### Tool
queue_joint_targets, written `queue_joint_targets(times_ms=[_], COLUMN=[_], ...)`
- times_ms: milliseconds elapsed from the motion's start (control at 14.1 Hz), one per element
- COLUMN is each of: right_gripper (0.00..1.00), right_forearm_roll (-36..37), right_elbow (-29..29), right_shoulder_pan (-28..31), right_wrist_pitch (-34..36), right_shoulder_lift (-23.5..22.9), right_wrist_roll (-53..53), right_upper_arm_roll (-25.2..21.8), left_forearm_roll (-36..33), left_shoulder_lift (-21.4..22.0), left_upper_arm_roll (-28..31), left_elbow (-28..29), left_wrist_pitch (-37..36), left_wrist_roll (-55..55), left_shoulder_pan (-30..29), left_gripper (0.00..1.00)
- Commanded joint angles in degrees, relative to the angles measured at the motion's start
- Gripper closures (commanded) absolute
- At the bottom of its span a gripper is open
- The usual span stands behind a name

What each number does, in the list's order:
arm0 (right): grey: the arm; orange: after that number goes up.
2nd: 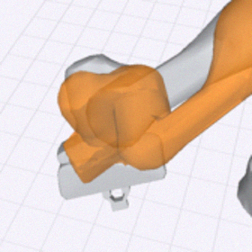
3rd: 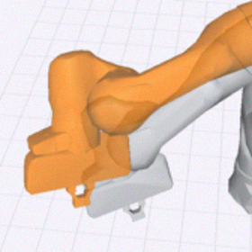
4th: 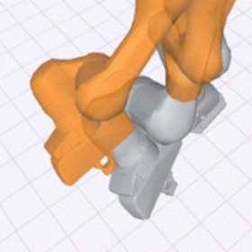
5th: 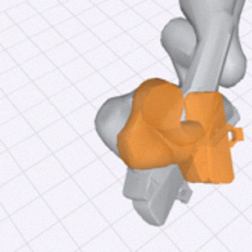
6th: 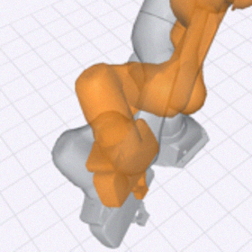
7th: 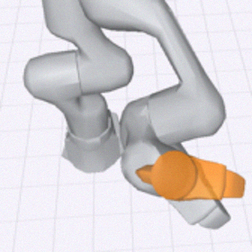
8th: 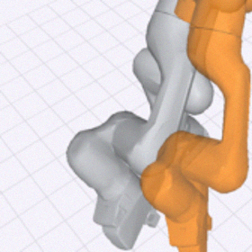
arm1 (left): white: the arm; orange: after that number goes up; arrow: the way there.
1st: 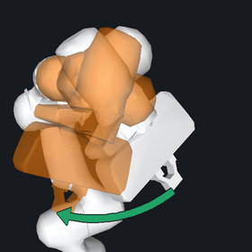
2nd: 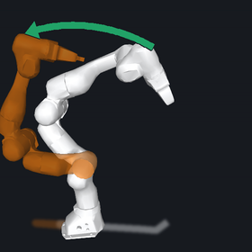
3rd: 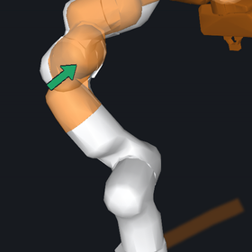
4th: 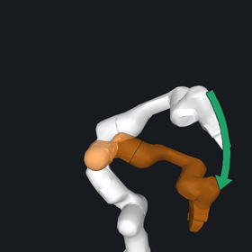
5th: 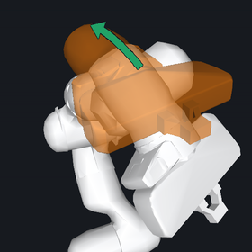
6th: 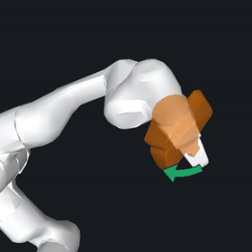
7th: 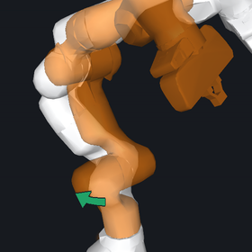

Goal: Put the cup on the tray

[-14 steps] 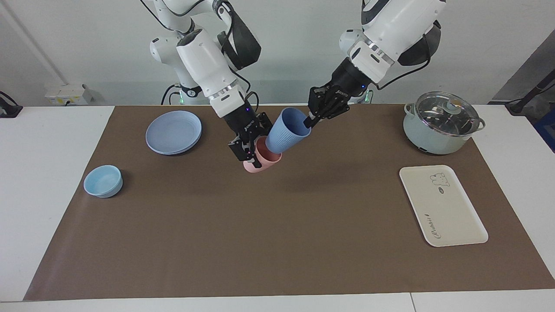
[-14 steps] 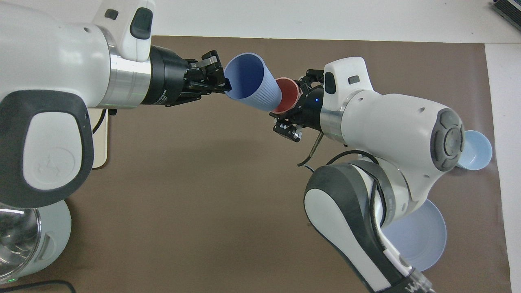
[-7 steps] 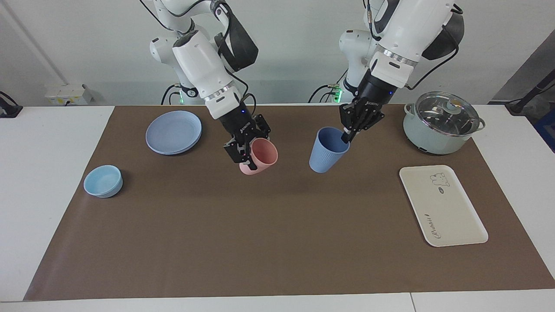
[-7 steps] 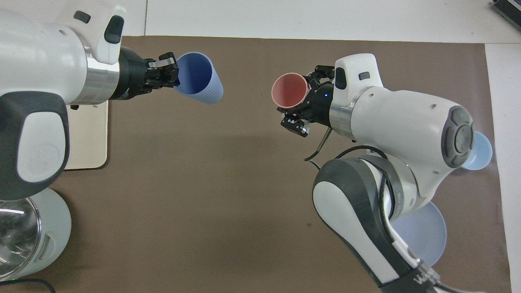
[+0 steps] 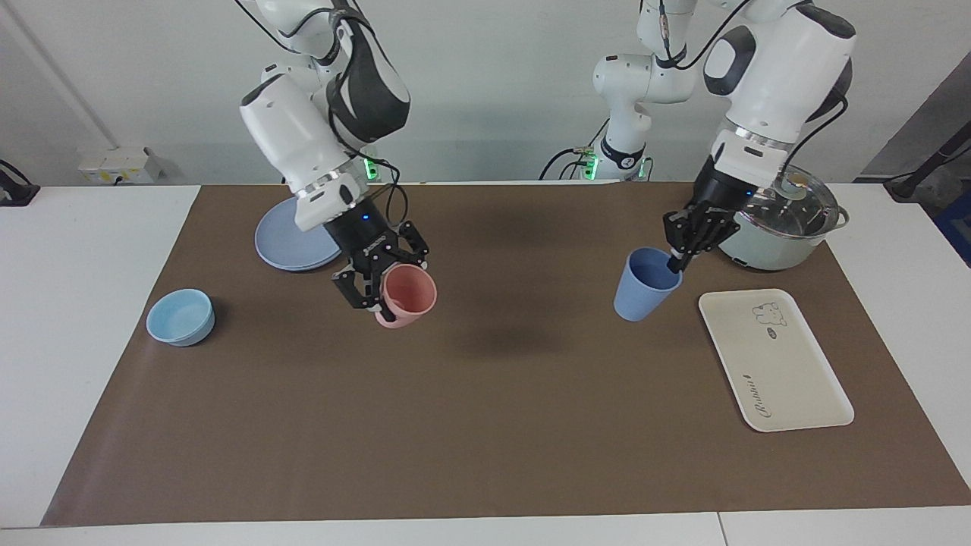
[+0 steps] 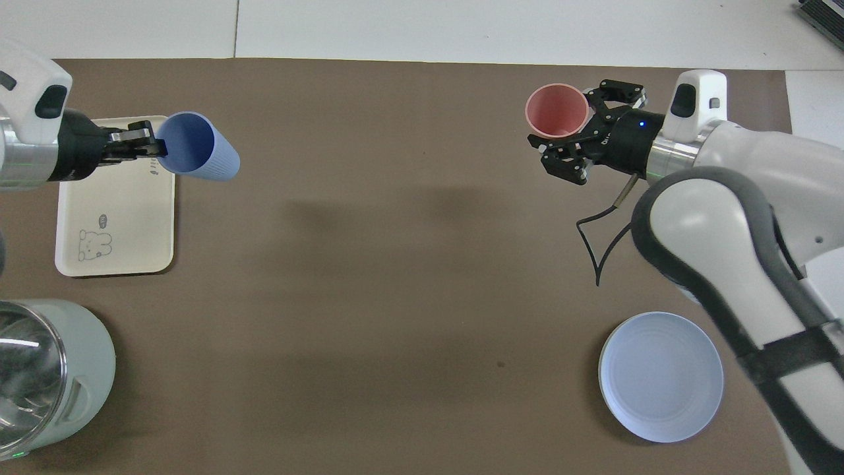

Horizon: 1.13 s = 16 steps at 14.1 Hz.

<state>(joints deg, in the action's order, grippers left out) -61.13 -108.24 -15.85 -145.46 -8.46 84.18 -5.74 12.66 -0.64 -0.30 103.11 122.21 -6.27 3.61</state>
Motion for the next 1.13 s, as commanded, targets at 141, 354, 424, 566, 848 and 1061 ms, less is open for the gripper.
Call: queue_joint_targets(times_ms=[141, 354, 424, 566, 848, 1061], right_gripper=[1.0, 1.0, 1.0, 1.0, 1.0, 1.0], right_forearm_roll=[-13.21, -15.34, -17.86, -26.63, -28.96, -28.79], right_elbow=[-0.22, -0.3, -0.13, 0.22, 1.54, 0.58], right_shoulder_pan=[13.02, 17.86, 19.27, 21.2, 24.46, 24.46], right_wrist_pitch=[13.33, 17.83, 19.23, 25.53, 29.27, 29.53], right_shoulder_lift=[-4.01, -7.08, -8.66, -13.4, -17.98, -18.69], right_wrist_roll=[19.84, 29.78, 33.73, 40.93, 47.46, 50.19], right_upper_arm_roll=[0.73, 0.73, 0.73, 0.73, 0.73, 0.64], left_forearm_roll=[-0.97, -0.45, -0.27, -0.27, -0.35, -0.18], left_shoulder_lift=[-1.63, -5.41, -7.08, -9.55, -14.99, -17.11], left_upper_arm_roll=[-0.85, -0.85, -0.85, -0.93, -0.85, -0.93], left_elbow=[3.85, 3.41, 2.45, 1.22, -1.69, -1.51], left_wrist_pitch=[6.37, 9.79, 10.24, 11.12, 11.91, 12.79], left_wrist_roll=[9.42, 13.37, 15.56, 19.17, 21.81, 24.81], left_shoulder_pan=[-7.46, -10.63, -12.38, -14.76, -18.19, -19.43], left_gripper=[1.0, 1.0, 1.0, 1.0, 1.0, 1.0])
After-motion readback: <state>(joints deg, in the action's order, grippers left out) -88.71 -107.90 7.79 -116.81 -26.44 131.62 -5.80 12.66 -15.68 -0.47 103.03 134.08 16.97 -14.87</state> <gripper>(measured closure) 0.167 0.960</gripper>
